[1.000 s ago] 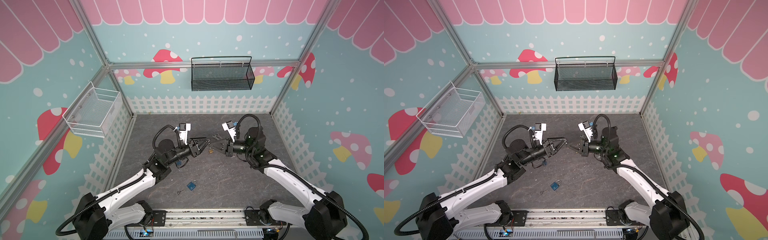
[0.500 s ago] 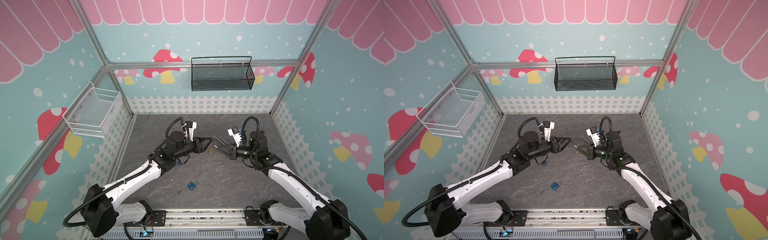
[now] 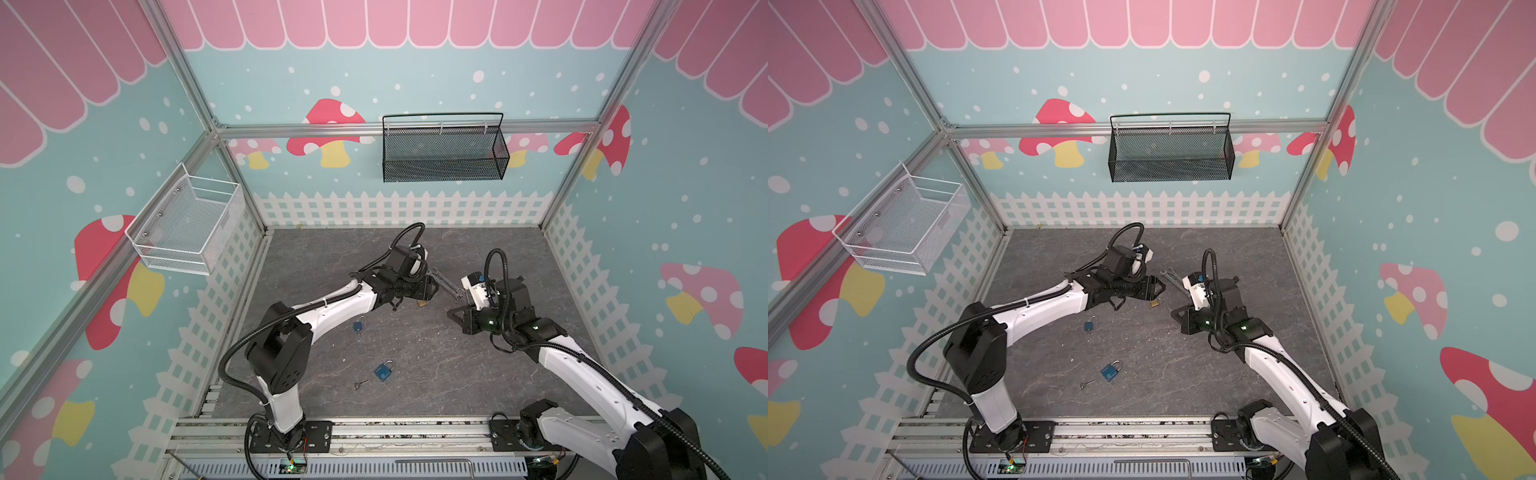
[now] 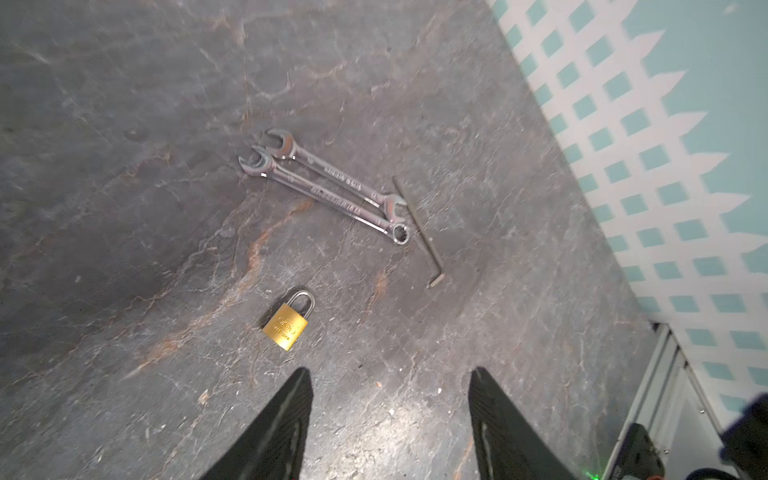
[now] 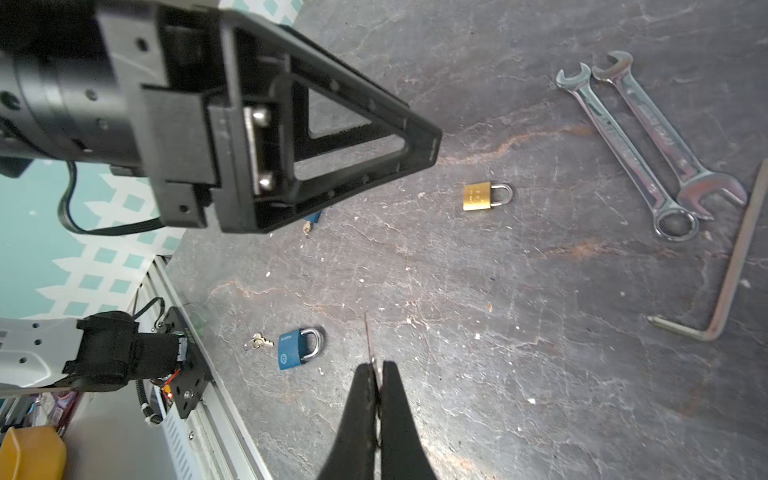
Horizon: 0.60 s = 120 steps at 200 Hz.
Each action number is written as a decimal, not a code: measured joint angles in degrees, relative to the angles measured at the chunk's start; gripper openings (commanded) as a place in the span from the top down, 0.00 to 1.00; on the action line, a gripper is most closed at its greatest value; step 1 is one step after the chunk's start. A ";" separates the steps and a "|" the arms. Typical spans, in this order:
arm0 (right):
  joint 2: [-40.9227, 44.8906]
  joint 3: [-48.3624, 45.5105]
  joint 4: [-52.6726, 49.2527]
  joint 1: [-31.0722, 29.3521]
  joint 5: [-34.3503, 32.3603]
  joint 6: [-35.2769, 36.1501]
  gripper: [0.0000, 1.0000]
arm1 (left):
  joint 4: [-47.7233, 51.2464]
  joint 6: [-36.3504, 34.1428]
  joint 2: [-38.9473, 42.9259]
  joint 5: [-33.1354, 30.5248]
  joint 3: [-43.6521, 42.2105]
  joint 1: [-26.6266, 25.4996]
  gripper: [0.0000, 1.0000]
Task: Unlock with the key
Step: 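Move the left gripper over the brass padlock while the right holds the keys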
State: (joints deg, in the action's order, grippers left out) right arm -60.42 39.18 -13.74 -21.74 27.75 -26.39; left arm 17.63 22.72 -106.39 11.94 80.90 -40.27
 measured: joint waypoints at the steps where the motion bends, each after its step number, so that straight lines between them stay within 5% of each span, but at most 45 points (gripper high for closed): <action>1: 0.00 -0.09 -0.02 0.00 -0.13 0.00 1.00 | 0.11 -0.04 -0.26 -0.02 0.17 0.00 0.40; 120: -1.14 -0.85 -0.13 0.00 -2.95 0.00 1.00 | 13.99 -1.68 -22.36 -7.96 19.98 -0.37 0.40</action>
State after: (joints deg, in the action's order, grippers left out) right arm -61.56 38.33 -13.87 -21.74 24.80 -26.39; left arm 31.62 21.04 -128.75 3.99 100.88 -40.64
